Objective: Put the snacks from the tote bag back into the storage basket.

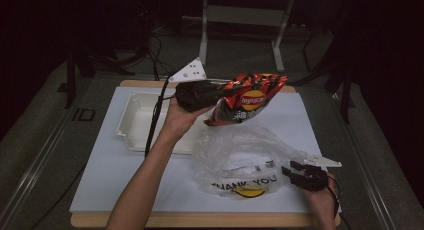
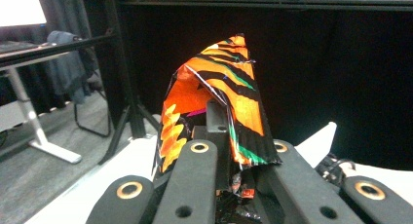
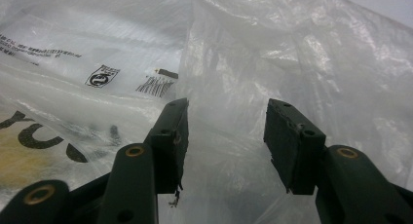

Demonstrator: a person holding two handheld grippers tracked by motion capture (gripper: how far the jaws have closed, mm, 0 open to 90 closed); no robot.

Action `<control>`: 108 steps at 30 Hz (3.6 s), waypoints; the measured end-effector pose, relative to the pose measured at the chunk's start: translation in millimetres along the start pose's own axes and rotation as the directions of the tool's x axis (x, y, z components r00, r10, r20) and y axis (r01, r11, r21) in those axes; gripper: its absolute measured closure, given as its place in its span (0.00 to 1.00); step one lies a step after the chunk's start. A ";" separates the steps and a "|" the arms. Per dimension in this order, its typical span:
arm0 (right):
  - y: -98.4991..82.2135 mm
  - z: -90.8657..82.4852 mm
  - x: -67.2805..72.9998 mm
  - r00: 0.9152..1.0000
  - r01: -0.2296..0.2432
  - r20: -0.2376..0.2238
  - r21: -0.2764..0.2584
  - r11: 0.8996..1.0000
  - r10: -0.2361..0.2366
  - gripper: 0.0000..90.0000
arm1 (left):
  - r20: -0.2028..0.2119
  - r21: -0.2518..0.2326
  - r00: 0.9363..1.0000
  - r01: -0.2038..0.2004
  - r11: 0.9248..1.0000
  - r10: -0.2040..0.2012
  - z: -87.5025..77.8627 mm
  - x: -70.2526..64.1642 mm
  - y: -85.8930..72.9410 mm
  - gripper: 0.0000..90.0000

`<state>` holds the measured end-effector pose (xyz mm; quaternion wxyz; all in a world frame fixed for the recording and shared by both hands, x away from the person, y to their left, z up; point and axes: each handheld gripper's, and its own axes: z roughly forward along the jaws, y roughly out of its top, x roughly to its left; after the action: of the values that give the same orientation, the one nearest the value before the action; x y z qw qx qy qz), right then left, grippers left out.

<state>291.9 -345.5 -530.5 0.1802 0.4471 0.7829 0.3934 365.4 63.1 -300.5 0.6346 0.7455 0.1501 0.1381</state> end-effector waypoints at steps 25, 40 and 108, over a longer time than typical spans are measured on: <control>-0.6 0.2 0.4 1.000 -0.001 -0.002 0.006 1.000 0.001 0.57 | -0.128 0.049 0.990 0.060 0.997 -0.053 -45.3 44.3 -23.4 0.98; -0.9 -0.1 0.2 1.000 -0.003 -0.003 0.007 1.000 0.003 0.57 | -0.210 0.072 0.973 0.117 0.990 -0.100 -63.9 68.2 -42.0 0.98; -1.6 -0.6 -1.1 1.000 -0.008 -0.005 0.007 1.000 0.008 0.57 | -0.352 0.183 0.909 0.302 0.936 -0.224 -51.4 123.7 -102.3 0.88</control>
<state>291.2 -347.2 -531.5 0.1751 0.4498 0.7829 0.3926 453.5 174.3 -391.6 0.5219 0.7543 0.3675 0.1534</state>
